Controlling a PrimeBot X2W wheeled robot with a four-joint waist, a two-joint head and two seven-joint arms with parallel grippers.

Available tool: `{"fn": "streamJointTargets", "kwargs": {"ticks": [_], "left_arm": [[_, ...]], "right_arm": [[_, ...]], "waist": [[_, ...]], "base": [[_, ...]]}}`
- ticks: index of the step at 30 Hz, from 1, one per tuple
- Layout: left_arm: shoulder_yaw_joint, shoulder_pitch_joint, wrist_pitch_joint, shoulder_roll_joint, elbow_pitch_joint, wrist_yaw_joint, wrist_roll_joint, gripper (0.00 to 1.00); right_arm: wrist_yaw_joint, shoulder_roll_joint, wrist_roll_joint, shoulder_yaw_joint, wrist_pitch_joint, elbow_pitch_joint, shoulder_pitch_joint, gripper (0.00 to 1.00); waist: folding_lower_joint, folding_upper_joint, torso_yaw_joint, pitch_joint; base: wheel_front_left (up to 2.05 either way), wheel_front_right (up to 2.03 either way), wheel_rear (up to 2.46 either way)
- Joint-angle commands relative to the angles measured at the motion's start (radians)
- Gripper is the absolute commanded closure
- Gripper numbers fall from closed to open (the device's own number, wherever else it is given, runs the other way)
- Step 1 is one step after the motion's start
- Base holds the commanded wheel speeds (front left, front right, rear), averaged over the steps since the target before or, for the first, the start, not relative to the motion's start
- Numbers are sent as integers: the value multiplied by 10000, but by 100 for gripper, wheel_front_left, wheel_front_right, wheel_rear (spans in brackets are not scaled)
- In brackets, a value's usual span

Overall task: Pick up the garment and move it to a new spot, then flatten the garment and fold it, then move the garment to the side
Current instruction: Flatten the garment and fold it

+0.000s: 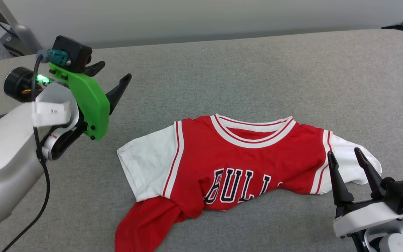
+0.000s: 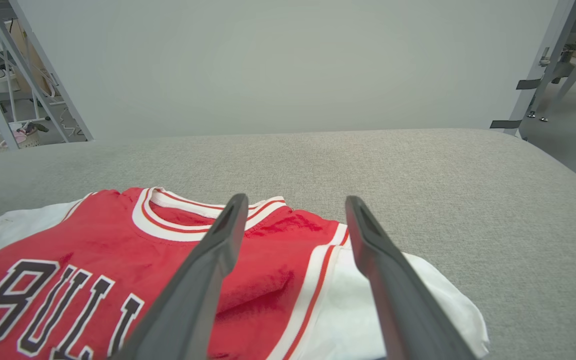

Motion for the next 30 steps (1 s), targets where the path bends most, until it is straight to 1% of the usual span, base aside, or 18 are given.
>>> {"fn": "streamJointTargets", "kwargs": {"ticks": [1, 3, 5, 7, 11, 17, 25, 26, 27, 30], "left_arm": [[-113, -282, 412, -158, 312, -242, -172, 0], [-417, -597, 1396, -267, 885, -623, -357, 0], [-718, -810, 2317, -336, 1270, -900, -550, 0], [-981, -942, 3104, -382, 1542, -1098, -772, 0], [-1486, -1037, 4313, -330, 1959, -1309, -1069, 0], [-2107, -742, 5041, -193, 2226, -1415, -1310, 0], [-2649, -121, 5290, -187, 2299, -1436, -1266, 0], [-2675, -103, 5242, -195, 2318, -1437, -1245, 90], [-2696, -120, 5082, -198, 2319, -1437, -1180, 100], [-2525, -354, 4275, -217, 2338, -1438, -1181, 100]], "right_arm": [[-6, 19, -72, 14, -91, -53, -201, 0], [-6, 43, -110, 40, -91, -87, -323, 0], [-6, 64, -147, 42, -91, -105, -411, 0], [-6, 100, -174, 22, -91, -136, -483, 0], [-6, 158, -220, -6, -91, -181, -598, 0], [-6, 213, -266, -39, -91, -234, -738, 0], [-6, 258, -303, -69, -91, -277, -867, 0], [-6, 263, -306, -70, -91, -277, -876, 0], [-6, 269, -312, -68, -91, -267, -880, 0], [-6, 272, -330, -121, -91, -249, -870, 0]], "waist": [[0, 0, -297, 422], [0, 0, -405, 615], [0, 0, -482, 765], [0, 0, -548, 902], [0, 0, -658, 1143], [0, 0, -820, 1464], [0, 0, -926, 1747], [0, 0, -928, 1754], [0, 0, -931, 1751], [0, 0, -881, 1671]], "base": [[0, 0, 0], [0, 0, 0], [0, 0, 0], [0, 0, 0], [0, 0, 0], [0, 0, 0], [0, 0, 0], [0, 0, 0], [0, 0, 0], [0, 0, 0]]}}
